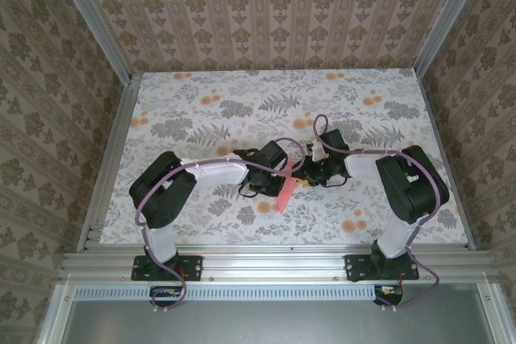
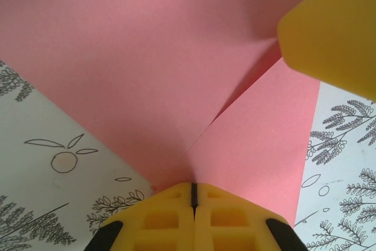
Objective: Fold a paper plane with a square sheet of paper (pick it up from the middle)
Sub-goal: Third fold the triangle at the center of the table.
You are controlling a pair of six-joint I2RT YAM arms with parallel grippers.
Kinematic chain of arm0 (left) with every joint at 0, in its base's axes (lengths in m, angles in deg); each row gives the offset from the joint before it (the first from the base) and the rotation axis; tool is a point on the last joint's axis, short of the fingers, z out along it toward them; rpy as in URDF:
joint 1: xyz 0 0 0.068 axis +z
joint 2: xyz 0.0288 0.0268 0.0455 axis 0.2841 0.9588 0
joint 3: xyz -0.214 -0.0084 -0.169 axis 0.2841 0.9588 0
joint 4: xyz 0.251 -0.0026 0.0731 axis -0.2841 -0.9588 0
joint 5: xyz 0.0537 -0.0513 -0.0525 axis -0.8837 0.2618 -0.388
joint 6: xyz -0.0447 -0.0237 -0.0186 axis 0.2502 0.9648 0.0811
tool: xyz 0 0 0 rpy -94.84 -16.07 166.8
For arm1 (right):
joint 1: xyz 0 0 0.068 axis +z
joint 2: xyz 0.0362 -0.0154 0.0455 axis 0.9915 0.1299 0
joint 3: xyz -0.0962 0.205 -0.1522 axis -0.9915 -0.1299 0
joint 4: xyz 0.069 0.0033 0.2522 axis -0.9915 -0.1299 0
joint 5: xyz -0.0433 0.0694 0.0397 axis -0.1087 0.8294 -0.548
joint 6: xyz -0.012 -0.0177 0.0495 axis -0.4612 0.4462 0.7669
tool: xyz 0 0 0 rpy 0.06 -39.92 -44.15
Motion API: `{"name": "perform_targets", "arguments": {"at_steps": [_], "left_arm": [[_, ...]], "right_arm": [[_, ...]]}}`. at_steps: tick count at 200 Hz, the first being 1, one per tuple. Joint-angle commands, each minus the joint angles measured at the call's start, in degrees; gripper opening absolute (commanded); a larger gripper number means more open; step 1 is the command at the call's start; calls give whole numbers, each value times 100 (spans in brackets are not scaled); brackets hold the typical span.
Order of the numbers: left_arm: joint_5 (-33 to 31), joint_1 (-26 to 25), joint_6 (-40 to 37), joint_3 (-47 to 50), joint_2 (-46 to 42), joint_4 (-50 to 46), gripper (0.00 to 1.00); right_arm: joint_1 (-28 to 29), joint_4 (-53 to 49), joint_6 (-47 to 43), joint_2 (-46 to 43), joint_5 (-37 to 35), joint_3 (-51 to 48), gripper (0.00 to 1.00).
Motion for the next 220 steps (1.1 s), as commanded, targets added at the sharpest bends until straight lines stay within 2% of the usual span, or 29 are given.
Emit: {"name": "perform_targets", "arguments": {"at_steps": [1,37,63,78,102,139,175,220], "left_arm": [[-129,-37,23,7,-97,17,2],[-230,-9,52,39,-403,24,7],[-318,-16,150,152,-741,87,14],[-399,-46,190,211,-968,85,21],[-672,-177,240,295,-1234,35,26],[-1236,-832,314,221,-1255,-70,39],[-1449,-1230,452,149,-1016,-89,40],[-1724,-1518,419,-94,-644,-333,42]], "right_arm": [[42,-48,-158,180,293,187,23],[40,96,14,12,251,3,13],[42,335,384,-321,96,-289,9],[69,606,777,-603,-170,-577,6],[159,976,1481,-1216,-723,-1097,5],[407,760,2185,-2290,-1665,-1608,3],[667,413,2560,-2830,-2332,-1847,3],[742,570,2717,-2712,-2328,-1875,4]]}}
